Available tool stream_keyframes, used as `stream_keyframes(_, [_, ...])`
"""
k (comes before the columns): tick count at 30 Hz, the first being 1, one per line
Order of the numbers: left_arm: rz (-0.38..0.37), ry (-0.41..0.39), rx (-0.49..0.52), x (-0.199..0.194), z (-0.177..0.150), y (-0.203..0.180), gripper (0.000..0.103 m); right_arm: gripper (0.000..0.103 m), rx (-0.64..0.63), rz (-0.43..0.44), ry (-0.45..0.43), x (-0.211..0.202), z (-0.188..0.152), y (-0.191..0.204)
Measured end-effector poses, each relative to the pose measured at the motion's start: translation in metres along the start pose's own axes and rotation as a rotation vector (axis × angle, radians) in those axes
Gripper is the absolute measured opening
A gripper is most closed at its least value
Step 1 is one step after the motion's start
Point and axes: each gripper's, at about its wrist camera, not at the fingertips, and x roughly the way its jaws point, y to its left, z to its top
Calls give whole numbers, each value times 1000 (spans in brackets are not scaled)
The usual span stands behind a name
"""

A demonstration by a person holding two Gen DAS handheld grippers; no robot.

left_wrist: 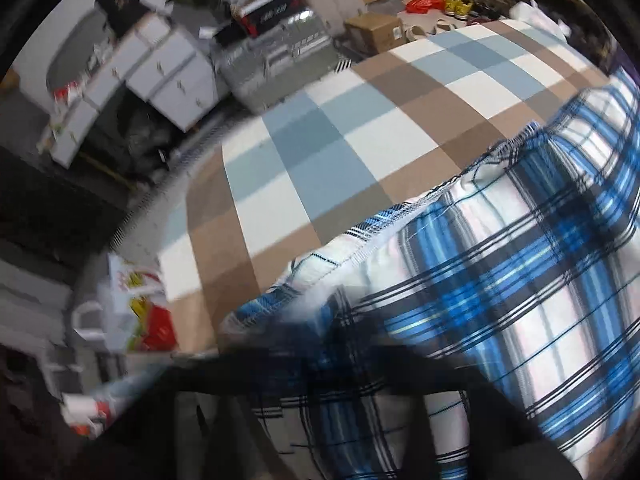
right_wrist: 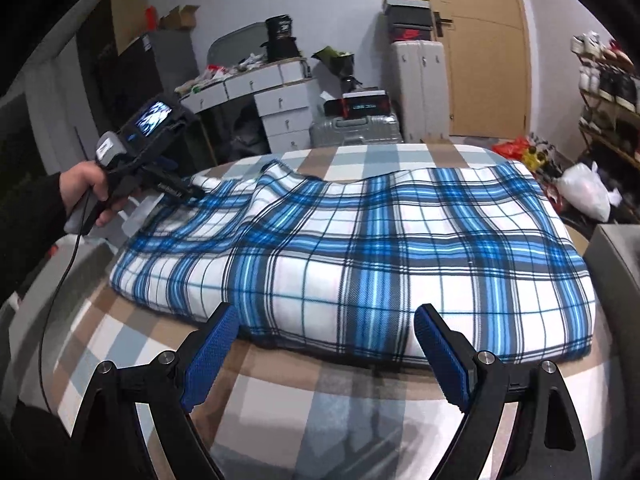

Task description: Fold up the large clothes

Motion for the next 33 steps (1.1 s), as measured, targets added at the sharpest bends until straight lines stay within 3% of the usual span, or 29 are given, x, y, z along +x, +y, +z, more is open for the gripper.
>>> stream_keyframes(2, [-8, -8, -5, -6, 2, 2, 1, 90, -7, 6, 12, 3, -1, 3])
stream_keyframes(4, [36, -53, 18, -20, 4, 1, 0, 90, -13, 12, 20, 5, -2, 4])
stream_keyframes(7, [59, -101, -58, -35, 10, 17, 0, 90, -25, 8, 22, 4, -4, 5])
stream_keyframes(10, [169, -67, -107, -21, 10, 24, 3, 90, -23, -11, 17, 3, -3, 3])
stream_keyframes(12, [195, 9, -121, -1, 4, 23, 8, 90, -11, -40, 27, 4, -2, -2])
stream_keyframes(14, [124, 56, -150, 6, -10, 24, 9, 90, 8, -57, 34, 4, -2, -7])
stream_keyframes(16, [55, 33, -232, -6, -29, 36, 16, 90, 42, -59, 26, 0, -1, -17])
stream_keyframes(17, [26, 22, -268, -13, -37, 42, 29, 90, 70, -65, 14, -4, 0, -25])
stream_keyframes(18, [-8, 9, -309, -22, -47, 47, 61, 90, 100, -80, 4, -9, 3, -35])
stream_keyframes(20, [-33, -1, -384, -38, -76, 57, 99, 90, 147, -107, -19, -19, 8, -52])
stream_keyframes(22, [-74, -10, -391, -46, -100, 57, 99, 94, 197, -163, -36, -29, 12, -79])
stream_keyframes(24, [-85, 34, -379, -42, -116, 46, 99, 95, 235, -217, -21, -32, 16, -103])
stream_keyframes(26, [-99, 83, -342, -33, -131, 33, 99, 95, 264, -261, 42, -25, 21, -132])
stream_keyframes(28, [-84, 116, -314, -24, -137, 20, 99, 95, 298, -250, 115, -14, 25, -156])
stream_keyframes(31, [-119, 144, -321, -16, -140, 11, 99, 94, 350, -217, 223, 5, 23, -181])
stream_keyframes(33, [-158, 157, -340, -13, -140, 9, 99, 94, 362, -148, 274, 16, 21, -186])
